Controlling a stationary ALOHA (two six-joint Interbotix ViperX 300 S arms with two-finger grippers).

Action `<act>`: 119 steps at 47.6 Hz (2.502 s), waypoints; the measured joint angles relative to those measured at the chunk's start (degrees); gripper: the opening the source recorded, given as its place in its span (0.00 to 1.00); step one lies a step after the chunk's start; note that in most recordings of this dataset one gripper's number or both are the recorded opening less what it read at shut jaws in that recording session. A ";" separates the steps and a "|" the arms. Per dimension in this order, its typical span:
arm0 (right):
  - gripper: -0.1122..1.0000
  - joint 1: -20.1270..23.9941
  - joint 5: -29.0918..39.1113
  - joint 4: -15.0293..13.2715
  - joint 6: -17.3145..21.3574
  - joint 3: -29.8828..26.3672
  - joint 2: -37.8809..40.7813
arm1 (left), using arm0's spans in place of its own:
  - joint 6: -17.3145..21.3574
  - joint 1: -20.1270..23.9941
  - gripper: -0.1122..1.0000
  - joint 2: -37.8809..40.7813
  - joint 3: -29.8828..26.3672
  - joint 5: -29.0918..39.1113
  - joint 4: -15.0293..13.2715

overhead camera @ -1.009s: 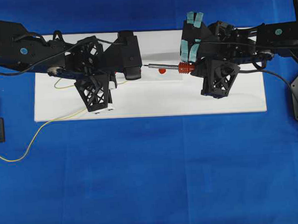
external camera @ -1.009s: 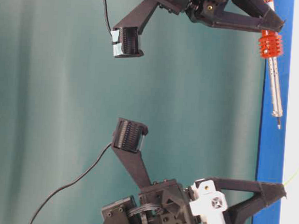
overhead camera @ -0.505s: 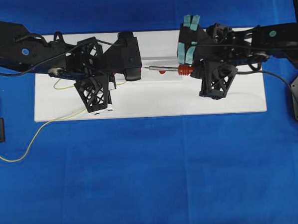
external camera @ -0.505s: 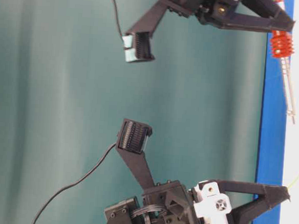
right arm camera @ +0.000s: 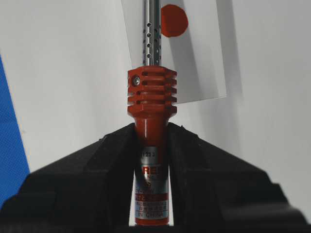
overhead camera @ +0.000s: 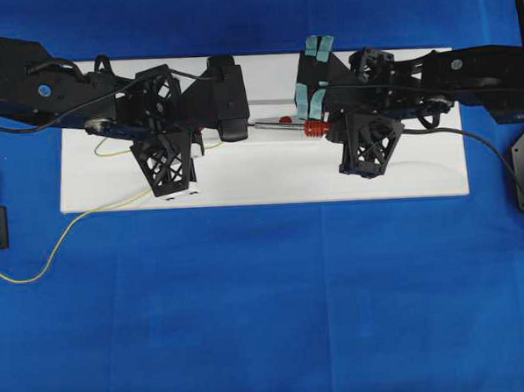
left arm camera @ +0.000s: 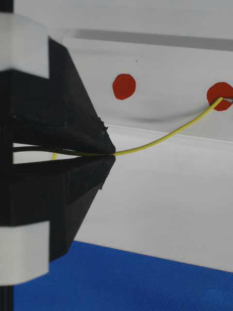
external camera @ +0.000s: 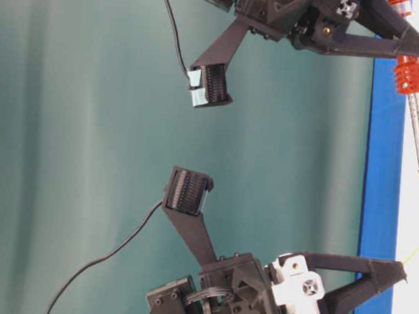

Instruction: Touch the tip of the soldering iron to the tip of the solder at the mark.

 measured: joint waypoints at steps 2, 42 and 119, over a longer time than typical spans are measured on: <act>0.16 0.00 0.00 0.00 0.00 0.00 0.00 | 0.00 0.00 0.12 0.00 0.09 0.00 0.00; 0.16 0.00 0.00 0.00 0.00 -0.18 0.09 | 0.26 0.00 0.12 0.09 0.00 0.70 0.00; 0.16 0.00 0.00 -0.09 0.00 -0.26 0.09 | 0.62 0.00 0.12 0.70 -1.05 1.76 0.00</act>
